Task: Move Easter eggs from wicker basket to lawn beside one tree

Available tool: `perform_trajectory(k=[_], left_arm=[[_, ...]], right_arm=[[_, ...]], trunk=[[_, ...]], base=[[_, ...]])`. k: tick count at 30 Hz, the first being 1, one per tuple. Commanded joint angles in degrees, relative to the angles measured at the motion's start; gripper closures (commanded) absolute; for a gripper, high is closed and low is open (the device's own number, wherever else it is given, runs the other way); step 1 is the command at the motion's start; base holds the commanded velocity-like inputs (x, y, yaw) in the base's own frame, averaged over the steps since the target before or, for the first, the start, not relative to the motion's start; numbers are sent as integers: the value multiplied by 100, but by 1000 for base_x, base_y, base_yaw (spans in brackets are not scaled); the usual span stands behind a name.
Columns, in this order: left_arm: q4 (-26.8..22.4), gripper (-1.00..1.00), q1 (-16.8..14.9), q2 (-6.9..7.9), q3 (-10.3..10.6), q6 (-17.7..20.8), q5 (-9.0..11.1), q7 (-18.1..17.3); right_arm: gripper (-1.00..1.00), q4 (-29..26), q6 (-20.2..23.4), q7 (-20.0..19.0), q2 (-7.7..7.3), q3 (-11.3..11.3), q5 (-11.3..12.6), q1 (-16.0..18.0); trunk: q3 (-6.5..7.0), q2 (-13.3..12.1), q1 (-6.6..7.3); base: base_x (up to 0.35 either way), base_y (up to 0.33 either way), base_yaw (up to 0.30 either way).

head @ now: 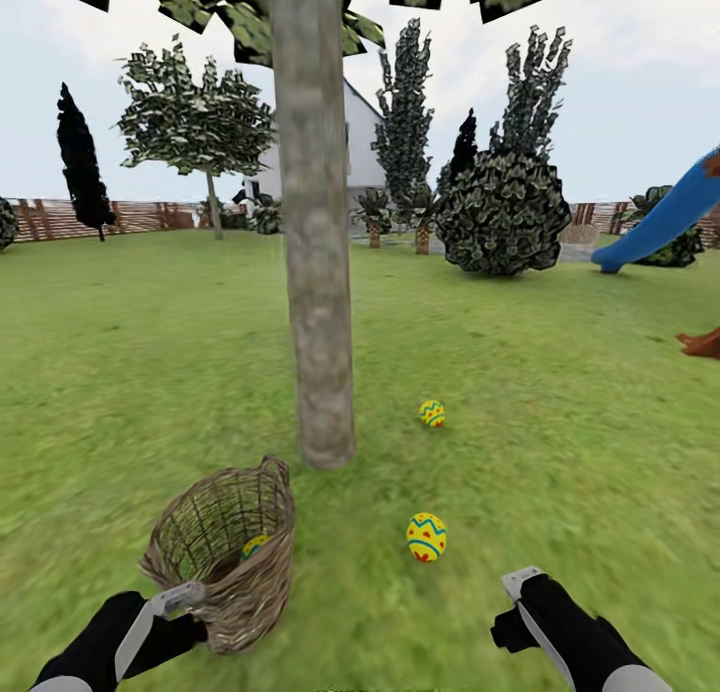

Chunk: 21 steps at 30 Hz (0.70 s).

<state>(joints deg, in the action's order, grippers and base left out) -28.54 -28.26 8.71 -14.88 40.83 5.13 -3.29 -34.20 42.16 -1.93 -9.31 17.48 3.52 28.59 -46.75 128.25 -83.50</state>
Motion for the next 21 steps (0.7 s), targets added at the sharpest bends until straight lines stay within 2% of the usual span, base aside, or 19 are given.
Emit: perform_trajectory(k=[1,13,21], left_arm=[[-8,-100,-1,0,-15,30,44,6],[-11,-100,-2,11,-15,30,40,13],[-20,-100,-1,17,-15,30,40,13]], right_arm=[[-100,-7,29,8,-8,36,34,5],[-100,1,30,8,7,45,34,6],[-100,156,0,8,33,38,26,6]], trunk=[[-6,3,2],[-6,3,2],[-6,3,2]], base=[[-87,328,-300],[-87,328,-256],[-87,328,-52]])
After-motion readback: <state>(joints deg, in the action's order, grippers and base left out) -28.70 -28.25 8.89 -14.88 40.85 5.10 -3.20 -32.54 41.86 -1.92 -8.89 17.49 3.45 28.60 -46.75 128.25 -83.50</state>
